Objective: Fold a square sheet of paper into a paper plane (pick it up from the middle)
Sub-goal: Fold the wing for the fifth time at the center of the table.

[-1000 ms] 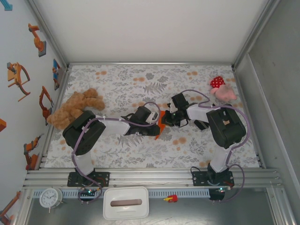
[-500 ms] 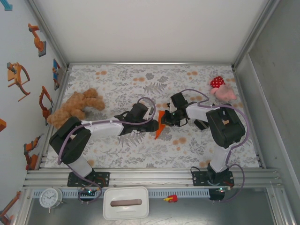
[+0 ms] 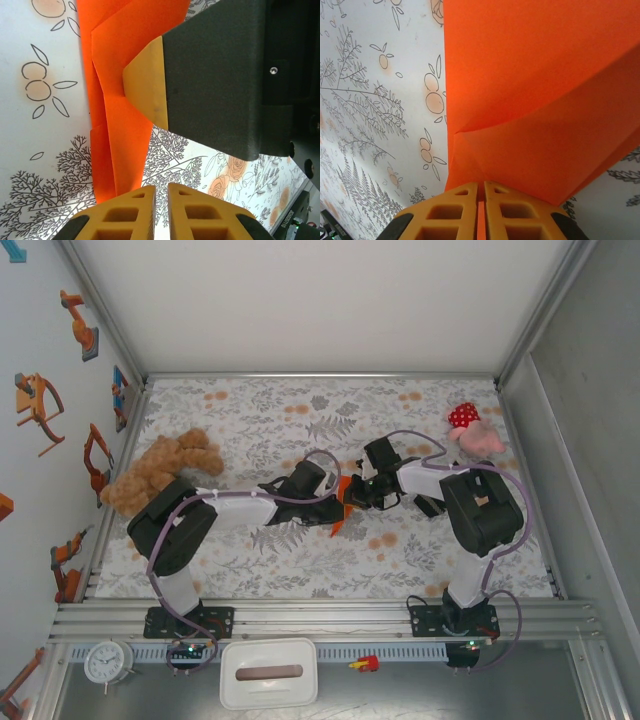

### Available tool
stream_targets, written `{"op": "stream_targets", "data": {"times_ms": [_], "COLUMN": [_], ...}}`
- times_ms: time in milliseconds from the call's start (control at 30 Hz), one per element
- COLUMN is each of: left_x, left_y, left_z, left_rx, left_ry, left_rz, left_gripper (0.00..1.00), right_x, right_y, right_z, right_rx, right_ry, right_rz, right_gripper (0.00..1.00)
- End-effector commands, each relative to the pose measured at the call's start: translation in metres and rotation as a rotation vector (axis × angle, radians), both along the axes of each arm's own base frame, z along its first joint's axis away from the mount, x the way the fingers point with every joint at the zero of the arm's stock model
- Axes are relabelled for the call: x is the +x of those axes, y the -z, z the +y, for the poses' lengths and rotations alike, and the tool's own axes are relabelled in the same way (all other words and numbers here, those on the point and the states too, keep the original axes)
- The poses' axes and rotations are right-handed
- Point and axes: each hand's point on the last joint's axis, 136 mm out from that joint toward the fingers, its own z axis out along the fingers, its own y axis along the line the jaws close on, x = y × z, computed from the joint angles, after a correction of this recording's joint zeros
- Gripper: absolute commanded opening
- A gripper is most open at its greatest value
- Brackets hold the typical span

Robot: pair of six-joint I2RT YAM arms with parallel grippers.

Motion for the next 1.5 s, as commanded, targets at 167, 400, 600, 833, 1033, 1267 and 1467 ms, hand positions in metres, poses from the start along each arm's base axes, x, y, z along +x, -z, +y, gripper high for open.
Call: {"op": "stream_targets", "data": {"times_ms": [167, 400, 600, 833, 1033, 1267, 1467], "left_x": [-0.007, -0.010, -0.012, -0.014, -0.014, -0.015, -0.018], "left_y": [0.011, 0.016, 0.022, 0.028, 0.029, 0.030, 0.032], "left_z": [-0.001, 0.000, 0.002, 0.004, 0.004, 0.003, 0.003], "left_rx": [0.020, 0.026, 0.035, 0.045, 0.047, 0.044, 0.048], "left_ry": [-0.003, 0.001, 0.002, 0.002, 0.000, 0.005, 0.008], "left_rz": [0.055, 0.065, 0.073, 0.084, 0.083, 0.089, 0.094], "left_gripper": [0.15, 0.15, 0.15, 0.15, 0.15, 0.15, 0.15], "right_x": [0.003, 0.003, 0.001, 0.000, -0.001, -0.002, -0.003], "right_y": [-0.022, -0.026, -0.017, -0.013, -0.004, 0.003, 0.009], "right_z": [0.008, 0.010, 0.008, 0.007, 0.002, 0.000, -0.002], "right_rx": [0.062, 0.076, 0.059, 0.046, 0.008, -0.008, -0.027], "right_ry": [-0.011, -0.017, -0.016, -0.015, -0.010, -0.005, -0.002], "right_rz": [-0.049, -0.059, -0.037, -0.029, -0.009, 0.005, 0.021], "right_gripper": [0.13, 0.14, 0.14, 0.15, 0.14, 0.14, 0.14]}}
